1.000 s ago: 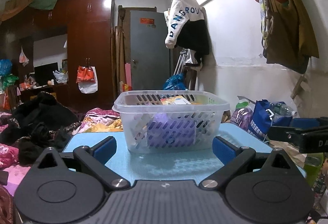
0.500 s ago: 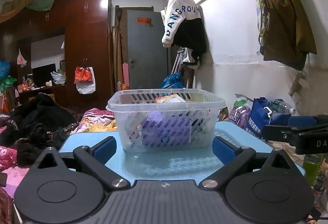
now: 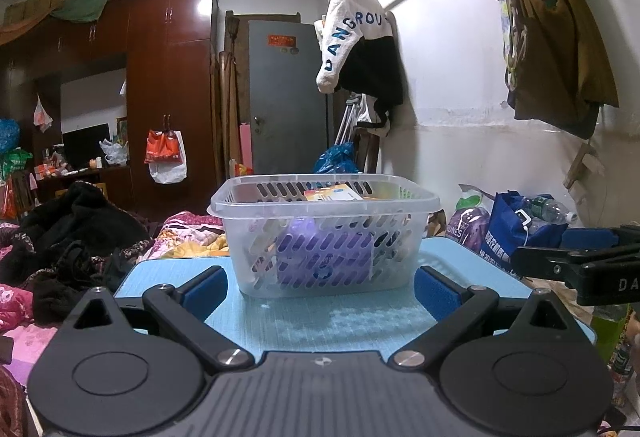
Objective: Organize objects
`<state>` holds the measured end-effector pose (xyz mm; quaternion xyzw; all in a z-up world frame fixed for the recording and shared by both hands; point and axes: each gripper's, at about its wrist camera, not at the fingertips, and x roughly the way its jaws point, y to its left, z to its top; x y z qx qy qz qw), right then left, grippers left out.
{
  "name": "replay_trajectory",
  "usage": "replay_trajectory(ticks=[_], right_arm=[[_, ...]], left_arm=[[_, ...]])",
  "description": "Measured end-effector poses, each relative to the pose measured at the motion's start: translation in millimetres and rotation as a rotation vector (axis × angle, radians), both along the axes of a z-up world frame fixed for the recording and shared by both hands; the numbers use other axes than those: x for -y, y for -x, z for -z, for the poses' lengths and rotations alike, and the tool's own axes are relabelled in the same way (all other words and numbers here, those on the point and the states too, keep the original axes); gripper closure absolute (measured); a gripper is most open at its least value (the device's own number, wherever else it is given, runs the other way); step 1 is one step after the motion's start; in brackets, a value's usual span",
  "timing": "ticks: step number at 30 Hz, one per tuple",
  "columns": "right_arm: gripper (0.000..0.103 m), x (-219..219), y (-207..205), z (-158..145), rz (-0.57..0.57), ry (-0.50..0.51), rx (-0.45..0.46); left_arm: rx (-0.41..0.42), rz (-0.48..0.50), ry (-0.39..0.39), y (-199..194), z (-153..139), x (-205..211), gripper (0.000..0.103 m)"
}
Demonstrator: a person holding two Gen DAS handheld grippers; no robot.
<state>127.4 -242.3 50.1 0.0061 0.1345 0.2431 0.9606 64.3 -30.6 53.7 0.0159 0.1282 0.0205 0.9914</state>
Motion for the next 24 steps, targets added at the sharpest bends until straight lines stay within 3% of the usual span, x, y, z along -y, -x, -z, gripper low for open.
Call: replay_trajectory(ticks=[24], right_arm=[[0.0, -6.2, 1.3, 2.7, -0.014, 0.031, 0.022]], left_arm=[[-0.012, 0.018, 0.01, -5.0, 3.7, -0.7, 0.002]])
